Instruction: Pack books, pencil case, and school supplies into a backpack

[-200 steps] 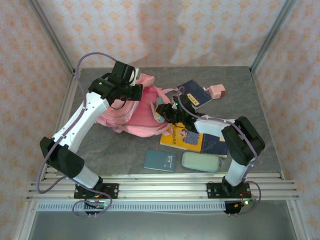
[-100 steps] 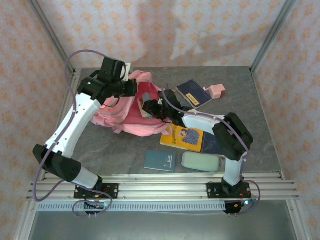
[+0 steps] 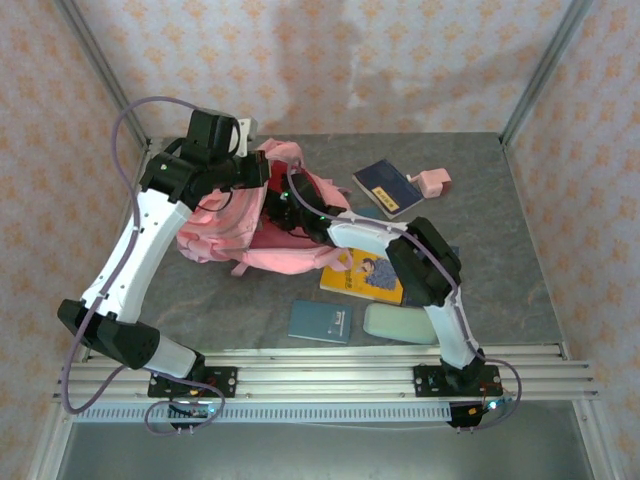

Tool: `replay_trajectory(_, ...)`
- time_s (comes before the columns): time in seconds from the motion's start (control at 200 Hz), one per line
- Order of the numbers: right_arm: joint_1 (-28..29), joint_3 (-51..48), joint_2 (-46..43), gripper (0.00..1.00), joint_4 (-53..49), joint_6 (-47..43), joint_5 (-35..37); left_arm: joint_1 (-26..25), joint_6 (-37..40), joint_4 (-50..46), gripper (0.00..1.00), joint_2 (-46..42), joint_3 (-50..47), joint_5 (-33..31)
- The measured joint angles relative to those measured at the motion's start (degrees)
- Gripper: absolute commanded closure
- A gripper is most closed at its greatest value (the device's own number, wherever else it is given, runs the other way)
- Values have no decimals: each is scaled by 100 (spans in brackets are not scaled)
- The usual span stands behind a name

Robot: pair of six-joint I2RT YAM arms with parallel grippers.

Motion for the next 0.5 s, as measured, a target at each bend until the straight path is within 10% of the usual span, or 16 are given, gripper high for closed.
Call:
replay_trajectory(0.23, 46, -192, -374, 18, -774, -999, 645, 68, -46, 11, 100, 2, -11, -76)
replay_trajectory(0.345, 46, -1119, -1357, 0, -863, -1700, 1279, 70, -177, 249, 100, -17, -251, -122)
replay_trajectory(0.5, 44, -2306, -2806, 1, -763, -2452, 1805, 72, -348, 658, 100, -37, -785, -17)
